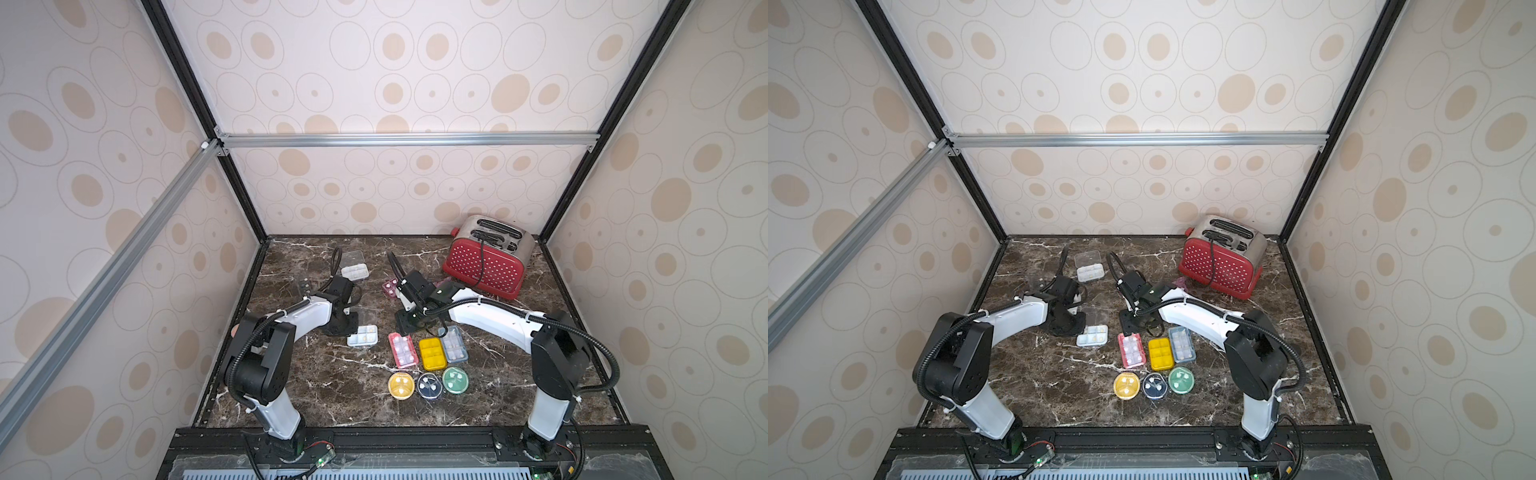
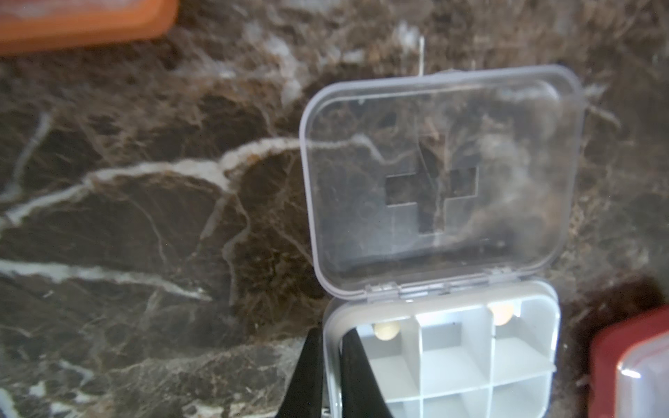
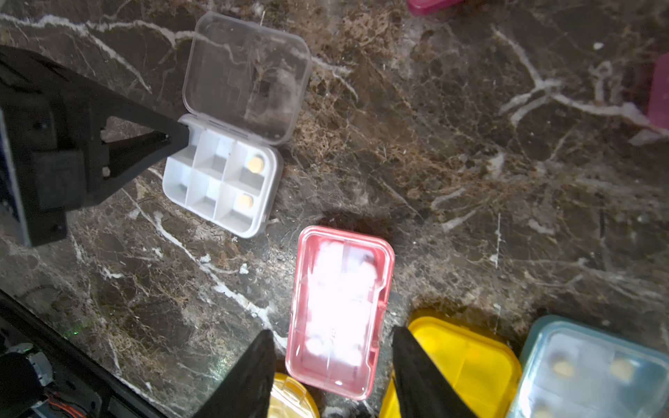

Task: Close pillboxes
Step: Move the pillbox to the center of the board, then close the lid on the pillbox.

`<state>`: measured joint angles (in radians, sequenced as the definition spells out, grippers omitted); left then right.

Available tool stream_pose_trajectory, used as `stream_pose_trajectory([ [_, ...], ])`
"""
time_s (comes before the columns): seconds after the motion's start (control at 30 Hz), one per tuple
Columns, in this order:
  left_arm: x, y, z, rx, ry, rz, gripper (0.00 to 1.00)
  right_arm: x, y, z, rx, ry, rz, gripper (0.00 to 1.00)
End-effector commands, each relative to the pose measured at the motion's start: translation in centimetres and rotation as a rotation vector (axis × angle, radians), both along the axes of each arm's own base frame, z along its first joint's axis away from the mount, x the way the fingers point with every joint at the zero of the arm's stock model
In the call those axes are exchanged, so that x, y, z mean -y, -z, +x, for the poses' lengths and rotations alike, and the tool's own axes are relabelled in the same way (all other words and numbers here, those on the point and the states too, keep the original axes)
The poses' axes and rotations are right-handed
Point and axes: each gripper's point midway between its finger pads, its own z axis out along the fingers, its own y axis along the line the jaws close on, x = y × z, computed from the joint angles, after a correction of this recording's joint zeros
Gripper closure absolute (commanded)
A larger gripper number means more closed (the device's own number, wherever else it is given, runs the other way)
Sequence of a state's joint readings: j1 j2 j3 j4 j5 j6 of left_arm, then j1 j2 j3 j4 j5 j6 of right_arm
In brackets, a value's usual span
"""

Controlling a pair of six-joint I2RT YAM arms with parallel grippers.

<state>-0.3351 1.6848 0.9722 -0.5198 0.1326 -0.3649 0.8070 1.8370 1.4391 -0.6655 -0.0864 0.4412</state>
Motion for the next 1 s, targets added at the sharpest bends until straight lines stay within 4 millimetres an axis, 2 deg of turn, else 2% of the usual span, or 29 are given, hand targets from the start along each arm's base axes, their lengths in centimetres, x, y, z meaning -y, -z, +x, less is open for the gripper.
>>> stream_pose_trajectory([
  [0.0,0.6,0.0,-2.8,-0.076,0.129,0.035,0.86,-0.8,0.1,0.1,-0.017,-0.056,-0.004,0.49],
  [0.03,0.6,0.2,-3.8,-0.115,0.148,0.037,0.84,-1.1,0.1,0.3,-0.016,-0.069,-0.004,0.49],
  [0.13,0.5,0.3,-4.3,-0.123,0.15,0.036,0.81,-2.0,0.5,0.9,-0.014,-0.11,-0.007,0.51],
  [0.33,-0.2,-1.3,-3.3,-0.058,0.096,0.066,0.76,-3.6,1.1,2.0,-0.022,-0.172,-0.019,0.53],
  [0.47,-0.6,-3.6,-2.6,0.034,0.024,0.055,0.58,-4.8,1.5,2.9,-0.007,-0.202,-0.006,0.53],
  [0.53,0.3,-4.6,-3.2,0.051,-0.005,-0.022,0.49,-5.4,1.9,3.7,0.002,-0.217,-0.018,0.53],
  [0.57,1.0,-4.8,-3.5,0.056,-0.011,-0.077,0.48,-5.7,2.0,4.0,0.01,-0.232,-0.017,0.53],
  [0.7,3.1,-4.0,-6.8,0.013,-0.015,-0.174,0.49,-8.0,2.3,5.0,0.074,-0.325,0.061,0.51],
  [0.77,3.5,-3.2,-8.3,-0.007,-0.031,-0.2,0.51,-8.6,2.4,5.8,0.093,-0.324,0.071,0.49],
  [0.83,3.2,-2.4,-9.6,-0.019,-0.047,-0.179,0.55,-8.9,2.8,6.5,0.087,-0.317,0.07,0.47],
  [0.9,2.4,-1.4,-10.8,-0.053,-0.07,-0.144,0.57,-9.0,3.2,7.5,0.088,-0.285,0.064,0.4],
  [0.97,2.2,-0.7,-11.1,-0.051,-0.093,-0.149,0.59,-9.5,3.6,7.9,0.078,-0.28,0.082,0.34],
])
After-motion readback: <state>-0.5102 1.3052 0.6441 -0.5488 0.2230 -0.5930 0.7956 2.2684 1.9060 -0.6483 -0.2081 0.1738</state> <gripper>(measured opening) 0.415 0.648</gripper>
